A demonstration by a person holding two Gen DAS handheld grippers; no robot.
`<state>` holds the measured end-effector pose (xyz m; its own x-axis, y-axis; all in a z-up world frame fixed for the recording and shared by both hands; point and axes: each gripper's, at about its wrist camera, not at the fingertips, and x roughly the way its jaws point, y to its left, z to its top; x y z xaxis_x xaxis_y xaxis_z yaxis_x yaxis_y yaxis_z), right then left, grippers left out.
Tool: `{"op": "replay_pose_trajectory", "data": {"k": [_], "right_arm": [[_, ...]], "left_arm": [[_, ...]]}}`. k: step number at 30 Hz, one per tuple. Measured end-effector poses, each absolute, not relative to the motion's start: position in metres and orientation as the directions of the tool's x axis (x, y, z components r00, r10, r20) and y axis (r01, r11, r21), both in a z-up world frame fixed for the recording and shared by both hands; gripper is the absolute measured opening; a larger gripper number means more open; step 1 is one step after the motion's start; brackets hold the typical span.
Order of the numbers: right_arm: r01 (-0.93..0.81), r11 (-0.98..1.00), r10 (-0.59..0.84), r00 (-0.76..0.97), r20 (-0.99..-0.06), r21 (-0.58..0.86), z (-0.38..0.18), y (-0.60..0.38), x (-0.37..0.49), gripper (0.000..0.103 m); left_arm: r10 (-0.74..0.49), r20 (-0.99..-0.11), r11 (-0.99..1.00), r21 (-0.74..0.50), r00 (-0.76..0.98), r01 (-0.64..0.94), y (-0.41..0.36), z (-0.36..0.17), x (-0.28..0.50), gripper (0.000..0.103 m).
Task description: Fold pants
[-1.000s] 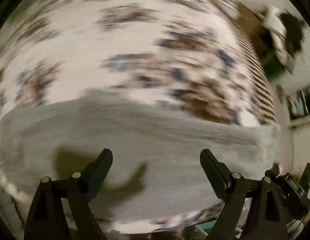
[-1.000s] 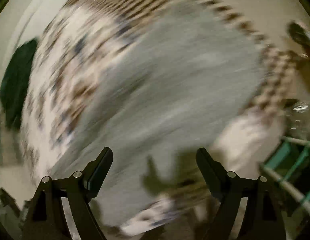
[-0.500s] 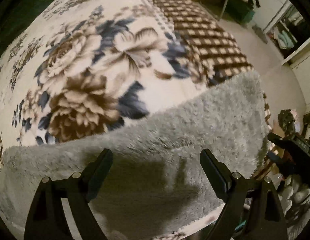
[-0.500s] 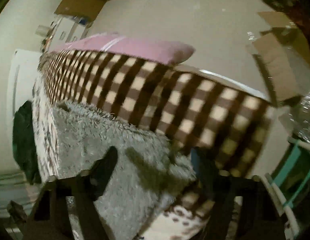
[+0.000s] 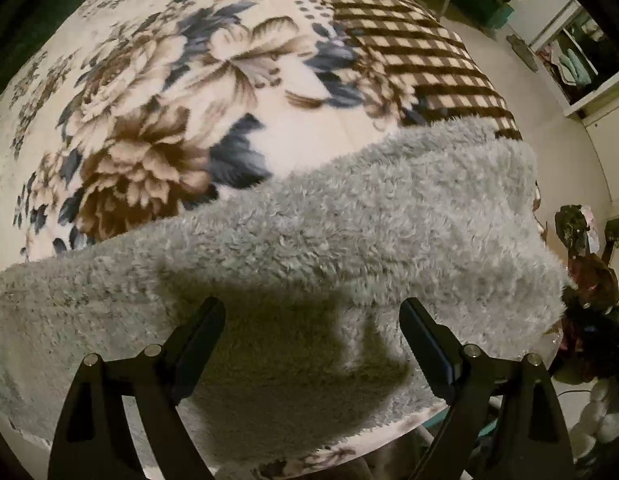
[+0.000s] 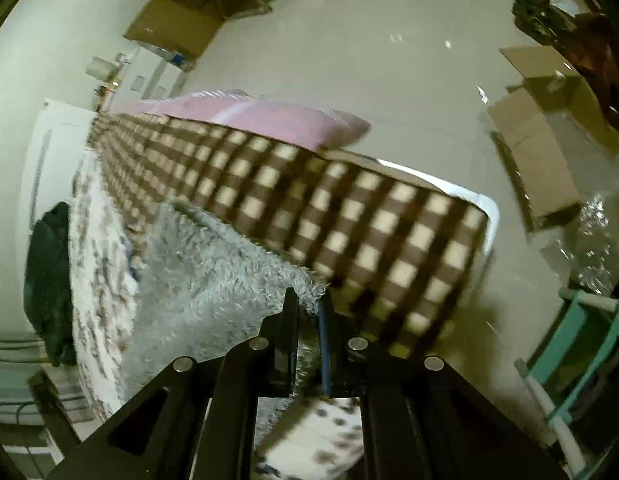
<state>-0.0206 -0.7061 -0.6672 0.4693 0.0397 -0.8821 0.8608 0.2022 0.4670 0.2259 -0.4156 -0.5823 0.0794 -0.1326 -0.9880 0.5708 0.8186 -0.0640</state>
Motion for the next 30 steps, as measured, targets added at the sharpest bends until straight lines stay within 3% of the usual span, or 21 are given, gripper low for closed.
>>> {"op": "replay_pose_trajectory", "data": {"k": [2,3,5,12,19,20,22,23,25,30], "right_arm": [[0.856,0.155,0.118,0.479,-0.870,0.493,-0.688,-0.708,-0.026,0.017],[0.858,0.131,0.149,0.478,-0.866,0.496,-0.697,-0.709,-0.027,0.037],[0.838,0.101,0.154,0.519,-0.841,0.536,-0.706,-0.708,-0.034,0.063],[0.831,0.201,0.104,0.508,-0.855,0.519,-0.678,-0.708,-0.023,0.064],[0.716,0.562,0.118,0.426,-0.897,0.414,-0.659,-0.721,0.116,0.064],[0.701,0.607,0.125,0.381,-0.916,0.375,-0.666,-0.720,0.136,0.063],[0.688,0.661,0.094,0.320,-0.943,0.300,-0.673,-0.718,0.160,0.040],[0.682,0.678,0.077,0.306,-0.949,0.275,-0.673,-0.716,0.168,0.013],[0.673,0.692,0.038,0.328,-0.944,0.262,-0.663,-0.712,0.177,0.008],[0.672,0.691,-0.034,0.398,-0.917,0.266,-0.635,-0.714,0.189,0.007]], "left_arm": [[-0.131,-0.989,0.815,-0.067,0.070,0.576,-0.420,-0.587,0.226,0.089],[-0.133,-0.989,0.812,-0.072,0.063,0.580,-0.422,-0.590,0.227,0.089],[-0.133,-0.990,0.804,-0.075,0.056,0.590,-0.427,-0.595,0.228,0.089],[-0.156,-0.986,0.795,-0.085,0.067,0.600,-0.441,-0.594,0.237,0.089],[-0.128,-0.985,0.806,-0.036,0.115,0.591,-0.466,-0.607,0.264,0.089],[-0.128,-0.985,0.809,-0.038,0.113,0.587,-0.468,-0.609,0.268,0.089],[-0.125,-0.986,0.814,-0.036,0.113,0.580,-0.471,-0.613,0.273,0.089],[-0.129,-0.986,0.816,-0.044,0.107,0.576,-0.472,-0.613,0.275,0.089],[-0.137,-0.985,0.822,-0.055,0.104,0.567,-0.471,-0.613,0.278,0.089],[-0.152,-0.982,0.835,-0.068,0.109,0.546,-0.456,-0.609,0.293,0.089]]}}
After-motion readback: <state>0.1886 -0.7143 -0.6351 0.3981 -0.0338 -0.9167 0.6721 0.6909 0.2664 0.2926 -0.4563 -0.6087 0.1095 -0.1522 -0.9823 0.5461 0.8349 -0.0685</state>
